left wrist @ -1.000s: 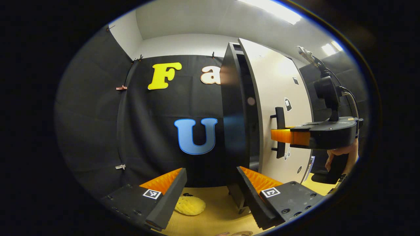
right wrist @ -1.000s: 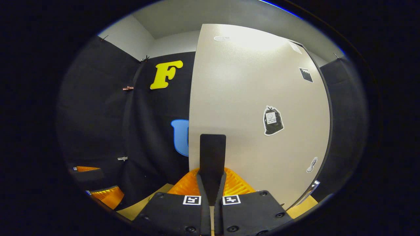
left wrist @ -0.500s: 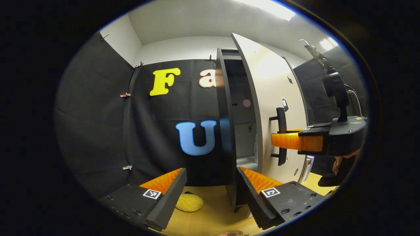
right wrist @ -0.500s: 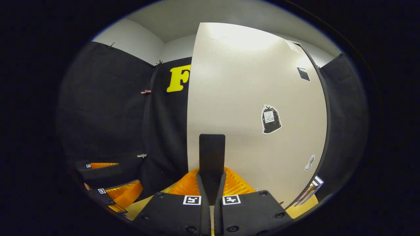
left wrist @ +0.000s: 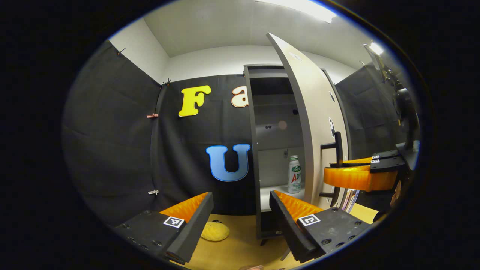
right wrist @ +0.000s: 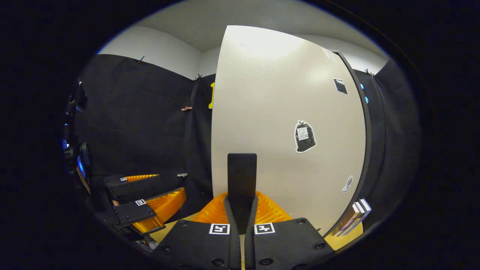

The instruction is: Open the cabinet door with the right hand, grasp the bottle in the cabinet with the left hand and place it on the coaster, then close the cabinet door with the right hand.

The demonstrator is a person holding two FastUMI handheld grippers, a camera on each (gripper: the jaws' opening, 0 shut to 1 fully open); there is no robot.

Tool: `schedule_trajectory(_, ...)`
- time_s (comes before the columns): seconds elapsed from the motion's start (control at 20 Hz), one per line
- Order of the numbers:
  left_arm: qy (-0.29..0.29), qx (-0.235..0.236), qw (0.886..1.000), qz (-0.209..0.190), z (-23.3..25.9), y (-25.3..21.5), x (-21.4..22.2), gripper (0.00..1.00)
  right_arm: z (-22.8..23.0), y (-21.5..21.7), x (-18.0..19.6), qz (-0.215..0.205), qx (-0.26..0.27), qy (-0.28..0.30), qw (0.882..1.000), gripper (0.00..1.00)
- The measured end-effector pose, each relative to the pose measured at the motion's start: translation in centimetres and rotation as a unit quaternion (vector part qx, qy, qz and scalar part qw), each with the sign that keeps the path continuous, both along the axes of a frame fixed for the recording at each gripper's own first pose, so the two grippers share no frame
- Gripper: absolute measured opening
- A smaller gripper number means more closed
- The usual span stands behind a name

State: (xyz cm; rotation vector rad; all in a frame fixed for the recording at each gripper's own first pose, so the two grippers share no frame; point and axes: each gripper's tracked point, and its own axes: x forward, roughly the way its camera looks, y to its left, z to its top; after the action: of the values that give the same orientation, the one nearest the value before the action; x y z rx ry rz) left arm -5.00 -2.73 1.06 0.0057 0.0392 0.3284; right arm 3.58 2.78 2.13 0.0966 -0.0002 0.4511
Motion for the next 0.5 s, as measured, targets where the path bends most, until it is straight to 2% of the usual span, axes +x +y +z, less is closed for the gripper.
schedule_trajectory(0.15,-0.007,0.008,1.000,0.002,1.0,-3.2,-0.1,0.97,0.2,-2.4,-2.2,0.020,0.004,-0.001,1.000,0.09)
schedule_trajectory(0.25,-0.008,0.008,1.000,-0.003,1.4,-5.6,0.0,0.95,0.2,-4.3,-3.5,0.028,0.009,-0.001,1.000,0.09)
schedule_trajectory(0.5,-0.002,-0.001,1.000,-0.030,1.1,-11.3,0.6,0.95,0.3,-8.8,-5.8,0.016,0.016,-0.003,1.000,0.08)
